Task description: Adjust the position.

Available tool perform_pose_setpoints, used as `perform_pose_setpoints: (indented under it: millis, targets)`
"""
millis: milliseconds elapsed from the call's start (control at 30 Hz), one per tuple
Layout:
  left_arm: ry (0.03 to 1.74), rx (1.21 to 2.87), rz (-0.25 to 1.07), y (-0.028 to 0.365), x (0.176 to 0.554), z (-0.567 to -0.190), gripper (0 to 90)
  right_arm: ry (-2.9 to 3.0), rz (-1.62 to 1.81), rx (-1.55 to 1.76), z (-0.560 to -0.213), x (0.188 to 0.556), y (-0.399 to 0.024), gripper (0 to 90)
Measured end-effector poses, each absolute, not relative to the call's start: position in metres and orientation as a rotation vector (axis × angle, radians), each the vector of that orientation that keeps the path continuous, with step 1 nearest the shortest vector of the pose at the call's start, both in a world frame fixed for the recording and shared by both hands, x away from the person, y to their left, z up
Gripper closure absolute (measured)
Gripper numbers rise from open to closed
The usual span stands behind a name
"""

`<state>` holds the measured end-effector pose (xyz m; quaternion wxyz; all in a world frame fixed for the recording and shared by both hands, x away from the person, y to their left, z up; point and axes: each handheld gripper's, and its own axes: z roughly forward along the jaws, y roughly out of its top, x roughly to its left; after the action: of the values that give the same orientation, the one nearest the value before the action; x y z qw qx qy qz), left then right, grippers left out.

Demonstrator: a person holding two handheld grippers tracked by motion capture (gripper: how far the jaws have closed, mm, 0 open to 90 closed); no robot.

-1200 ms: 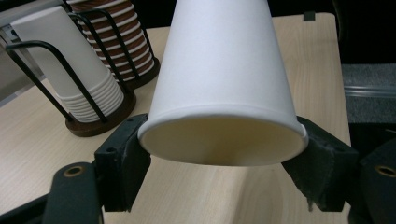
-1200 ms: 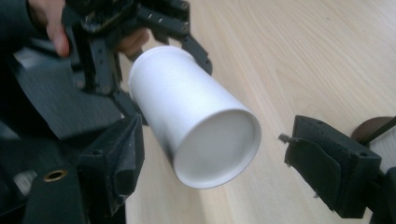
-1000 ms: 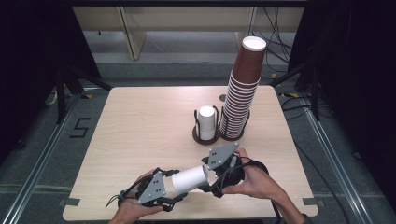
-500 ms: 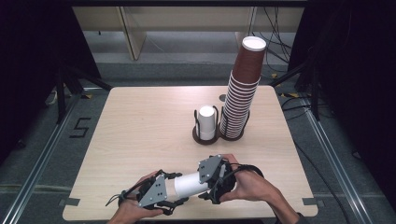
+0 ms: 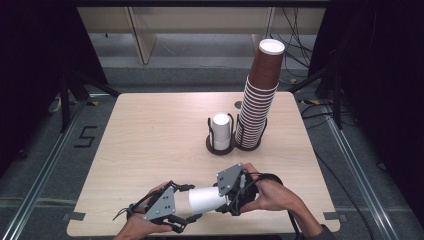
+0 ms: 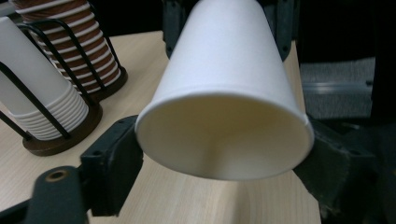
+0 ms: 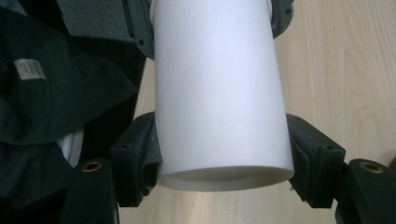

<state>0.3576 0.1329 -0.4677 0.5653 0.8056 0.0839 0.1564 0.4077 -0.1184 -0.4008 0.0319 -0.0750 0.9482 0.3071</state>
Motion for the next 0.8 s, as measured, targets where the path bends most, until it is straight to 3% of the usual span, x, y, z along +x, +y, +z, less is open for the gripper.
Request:
perform_pose_setpoints:
  millis: [300,800]
  targets:
    - [0.263,1.724,0.319,0.139,0.359,-0.463,14.5,2.913,1.325,-0.158,-0.4,0.423,-0.14,34.7]
    - [0.275,1.673,0.269,0.136,0.358,-0.461,14.6,2.909,1.424,-0.169,-0.4,0.423,-0.139,34.7]
